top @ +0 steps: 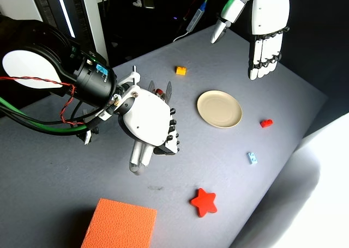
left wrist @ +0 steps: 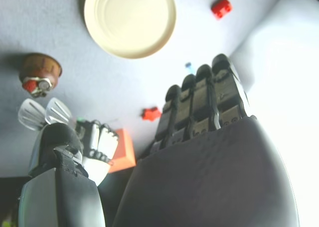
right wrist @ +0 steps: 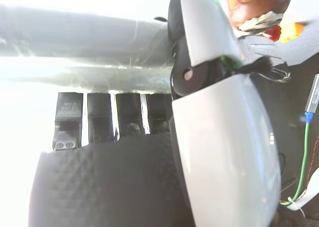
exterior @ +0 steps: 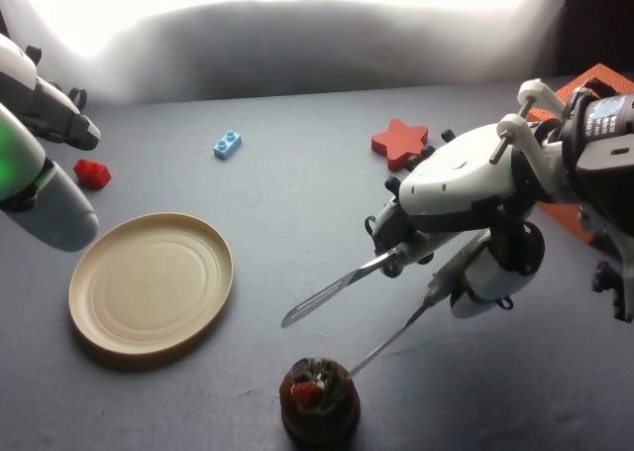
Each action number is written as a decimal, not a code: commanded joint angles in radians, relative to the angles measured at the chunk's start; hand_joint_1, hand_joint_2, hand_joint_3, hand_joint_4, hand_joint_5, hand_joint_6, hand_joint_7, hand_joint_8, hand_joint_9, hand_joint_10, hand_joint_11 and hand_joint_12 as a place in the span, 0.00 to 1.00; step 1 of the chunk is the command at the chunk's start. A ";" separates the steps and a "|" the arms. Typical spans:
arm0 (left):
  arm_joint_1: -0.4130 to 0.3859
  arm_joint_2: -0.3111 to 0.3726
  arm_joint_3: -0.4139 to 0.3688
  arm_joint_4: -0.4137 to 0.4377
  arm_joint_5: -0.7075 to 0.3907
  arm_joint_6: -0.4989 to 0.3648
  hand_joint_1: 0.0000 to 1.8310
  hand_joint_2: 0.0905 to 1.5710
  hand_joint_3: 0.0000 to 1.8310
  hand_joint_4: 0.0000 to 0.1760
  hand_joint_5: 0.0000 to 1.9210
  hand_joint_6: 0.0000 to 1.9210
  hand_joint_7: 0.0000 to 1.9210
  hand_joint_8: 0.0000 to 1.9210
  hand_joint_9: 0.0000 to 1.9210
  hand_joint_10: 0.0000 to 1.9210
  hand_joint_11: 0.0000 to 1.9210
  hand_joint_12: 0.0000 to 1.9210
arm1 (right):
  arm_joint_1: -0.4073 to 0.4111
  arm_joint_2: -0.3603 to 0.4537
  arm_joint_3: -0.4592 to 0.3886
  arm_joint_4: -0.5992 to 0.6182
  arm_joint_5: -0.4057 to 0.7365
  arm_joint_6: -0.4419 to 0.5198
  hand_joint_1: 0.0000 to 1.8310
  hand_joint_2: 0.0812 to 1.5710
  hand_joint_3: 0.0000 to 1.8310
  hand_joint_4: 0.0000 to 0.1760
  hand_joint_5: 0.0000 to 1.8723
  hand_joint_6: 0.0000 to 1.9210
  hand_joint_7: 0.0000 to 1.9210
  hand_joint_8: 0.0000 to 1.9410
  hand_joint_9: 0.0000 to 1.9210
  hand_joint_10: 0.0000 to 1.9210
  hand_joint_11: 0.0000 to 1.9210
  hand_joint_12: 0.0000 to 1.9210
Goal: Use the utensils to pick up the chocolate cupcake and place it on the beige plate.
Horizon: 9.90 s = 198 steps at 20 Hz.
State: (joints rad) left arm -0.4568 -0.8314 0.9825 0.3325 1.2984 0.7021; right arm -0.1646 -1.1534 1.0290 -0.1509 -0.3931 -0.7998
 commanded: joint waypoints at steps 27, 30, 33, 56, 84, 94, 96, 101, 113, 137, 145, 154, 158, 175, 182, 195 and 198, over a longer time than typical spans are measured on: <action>-0.004 0.011 -0.019 0.025 -0.034 -0.016 0.22 0.62 0.00 0.00 0.00 0.00 0.00 0.00 0.00 0.00 0.00 0.00 | 0.007 -0.092 0.003 -0.190 -0.069 0.118 0.61 0.68 0.00 0.00 0.23 0.33 0.24 0.53 0.19 0.66 0.11 0.86; -0.004 0.011 -0.017 0.025 -0.034 -0.014 0.23 0.62 0.00 0.00 0.00 0.00 0.00 0.00 0.00 0.00 0.00 0.00 | 0.012 -0.110 0.013 -0.223 -0.084 0.115 0.61 0.68 0.00 0.00 0.23 0.32 0.23 0.53 0.19 0.67 0.11 0.87; -0.004 0.011 -0.017 0.025 -0.033 -0.011 0.23 0.62 0.00 0.00 0.00 0.00 0.00 0.00 0.00 0.00 0.00 0.00 | 0.015 -0.133 0.043 -0.226 -0.099 0.108 0.60 0.68 0.00 0.00 0.24 0.33 0.22 0.55 0.17 0.71 0.12 0.88; -0.006 0.011 -0.017 0.025 -0.033 -0.008 0.25 0.62 0.00 0.00 0.00 0.00 0.00 0.00 0.00 0.00 0.01 0.00 | 0.013 -0.189 0.069 -0.283 -0.124 0.041 0.60 0.69 0.00 0.00 0.20 0.31 0.19 0.57 0.16 0.70 0.10 0.88; -0.006 0.011 -0.021 0.025 -0.030 -0.008 0.23 0.62 0.00 0.00 0.00 0.00 0.00 0.00 0.00 0.00 0.00 0.00 | 0.146 -0.169 0.069 -0.287 -0.039 0.037 0.80 0.74 0.00 0.00 0.43 0.57 0.41 0.65 0.39 0.74 0.36 0.87; -0.003 0.011 -0.040 0.026 -0.031 -0.009 0.25 0.61 0.00 0.00 0.00 0.00 0.00 0.00 0.00 0.00 0.00 0.00 | 0.181 -0.314 0.275 -0.283 -0.018 0.100 0.74 0.74 0.00 0.00 0.47 0.54 0.40 0.69 0.39 0.78 0.35 0.80; -0.004 0.011 -0.040 0.026 -0.031 -0.009 0.22 0.62 0.00 0.00 0.00 0.00 0.00 0.00 0.00 0.00 0.00 0.00 | 0.179 -0.349 0.323 -0.282 -0.017 0.119 0.74 0.75 0.00 0.00 0.47 0.54 0.38 0.72 0.37 0.80 0.34 0.82; -0.005 0.009 -0.032 0.026 -0.032 -0.009 0.19 0.63 0.01 0.00 0.00 0.00 0.00 0.00 0.00 0.00 0.00 0.00 | 0.167 -0.428 0.413 -0.164 -0.006 0.139 0.74 0.75 0.00 0.00 0.46 0.55 0.38 0.72 0.37 0.80 0.36 0.83; -0.006 0.000 -0.024 0.026 -0.041 -0.007 0.18 0.63 0.00 0.00 0.00 0.00 0.00 0.00 0.00 0.00 0.00 0.00 | 0.122 -0.572 0.597 -0.147 -0.052 0.327 0.74 0.76 0.00 0.00 0.49 0.47 0.36 0.78 0.36 0.82 0.36 0.80; -0.007 -0.003 -0.027 0.026 -0.041 -0.006 0.21 0.62 0.00 0.00 0.00 0.00 0.00 0.00 0.00 0.00 0.00 0.00 | 0.076 -0.651 0.661 -0.147 -0.005 0.326 0.73 0.77 0.00 0.00 0.44 0.57 0.35 0.79 0.35 0.81 0.33 0.79; -0.007 -0.002 -0.027 0.026 -0.041 -0.006 0.22 0.62 0.00 0.00 0.00 0.00 0.00 0.00 0.00 0.00 0.00 0.00 | 0.070 -0.648 0.666 -0.147 -0.028 0.319 0.73 0.79 0.00 0.00 0.40 0.60 0.33 0.81 0.34 0.84 0.31 0.82; -0.007 0.001 -0.025 0.027 -0.038 -0.007 0.22 0.62 0.00 0.00 0.00 0.00 0.00 0.00 0.01 0.00 0.01 0.00 | 0.068 -0.637 0.666 -0.147 -0.036 0.299 0.62 0.82 0.00 0.00 0.34 0.71 0.33 0.86 0.20 0.76 0.20 0.85; -0.007 0.001 -0.023 0.026 -0.038 -0.007 0.23 0.62 0.00 0.00 0.00 0.00 0.01 0.00 0.01 0.00 0.01 0.01 | 0.066 -0.634 0.666 -0.146 -0.042 0.297 0.62 0.80 0.00 0.00 0.35 0.70 0.37 0.80 0.20 0.70 0.15 0.84; -0.008 0.001 -0.021 0.027 -0.036 -0.007 0.22 0.62 0.00 0.00 0.00 0.00 0.00 0.00 0.00 0.00 0.01 0.01 | 0.076 -0.614 0.662 -0.109 -0.053 0.267 0.61 0.72 0.00 0.00 0.25 0.35 0.21 0.53 0.16 0.63 0.11 0.79; -0.007 0.001 -0.022 0.026 -0.036 -0.008 0.22 0.62 0.00 0.00 0.00 0.00 0.01 0.00 0.01 0.00 0.01 0.01 | 0.082 -0.602 0.644 -0.107 -0.041 0.257 0.60 0.71 0.00 0.00 0.23 0.37 0.21 0.54 0.19 0.62 0.13 0.76; -0.007 0.002 -0.022 0.027 -0.036 -0.008 0.23 0.62 0.00 0.00 0.00 0.00 0.01 0.00 0.01 0.00 0.01 0.02 | 0.133 -0.561 0.622 -0.107 -0.022 0.255 0.61 0.71 0.00 0.00 0.20 0.41 0.20 0.55 0.18 0.64 0.14 0.78; -0.007 0.002 -0.022 0.027 -0.036 -0.008 0.23 0.62 0.00 0.00 0.00 0.00 0.01 0.00 0.01 0.00 0.01 0.02 | 0.140 -0.517 0.568 -0.107 -0.021 0.254 0.60 0.71 0.00 0.00 0.21 0.39 0.21 0.53 0.19 0.63 0.15 0.77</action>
State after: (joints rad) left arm -0.4549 -0.8379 0.9585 0.3294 1.3006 0.6922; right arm -0.0422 -1.6657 1.5898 -0.2516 -0.4988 -0.5468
